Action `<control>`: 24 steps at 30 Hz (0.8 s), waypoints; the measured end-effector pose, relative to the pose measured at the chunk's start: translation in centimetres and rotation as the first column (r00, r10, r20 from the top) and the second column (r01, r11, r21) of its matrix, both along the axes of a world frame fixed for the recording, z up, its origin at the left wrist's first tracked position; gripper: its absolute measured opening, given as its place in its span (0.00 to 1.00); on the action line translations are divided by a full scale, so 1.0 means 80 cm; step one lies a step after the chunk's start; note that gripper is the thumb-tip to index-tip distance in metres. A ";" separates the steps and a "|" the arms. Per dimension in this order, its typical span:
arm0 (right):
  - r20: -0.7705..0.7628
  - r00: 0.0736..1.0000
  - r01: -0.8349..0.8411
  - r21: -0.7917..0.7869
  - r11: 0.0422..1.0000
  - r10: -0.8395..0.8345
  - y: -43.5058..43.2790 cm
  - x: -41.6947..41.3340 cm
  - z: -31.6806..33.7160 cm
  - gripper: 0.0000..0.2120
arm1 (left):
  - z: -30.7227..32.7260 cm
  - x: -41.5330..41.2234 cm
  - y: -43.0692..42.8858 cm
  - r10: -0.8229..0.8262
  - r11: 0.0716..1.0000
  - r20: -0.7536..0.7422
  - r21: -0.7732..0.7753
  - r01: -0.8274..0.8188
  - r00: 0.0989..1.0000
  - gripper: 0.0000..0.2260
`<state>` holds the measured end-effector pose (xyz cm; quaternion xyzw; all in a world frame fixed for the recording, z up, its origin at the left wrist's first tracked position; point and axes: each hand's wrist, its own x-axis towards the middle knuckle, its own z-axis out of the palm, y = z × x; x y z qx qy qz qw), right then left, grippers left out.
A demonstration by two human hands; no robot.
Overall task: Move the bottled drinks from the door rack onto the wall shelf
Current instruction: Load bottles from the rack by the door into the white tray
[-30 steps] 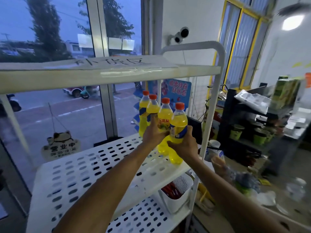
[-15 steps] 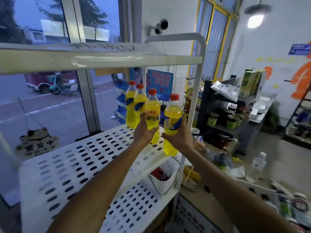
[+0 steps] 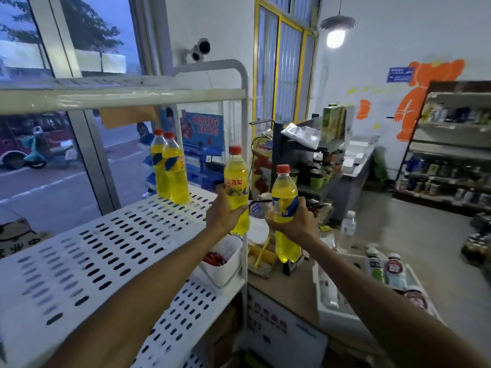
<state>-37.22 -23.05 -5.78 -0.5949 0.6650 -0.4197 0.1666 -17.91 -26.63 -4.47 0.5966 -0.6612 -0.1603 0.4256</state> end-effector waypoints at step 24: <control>-0.097 0.923 0.384 0.277 0.881 -0.372 0.160 -0.290 -0.109 0.32 | -0.140 -0.304 0.071 -0.341 0.884 0.130 0.381 0.270 0.931 0.34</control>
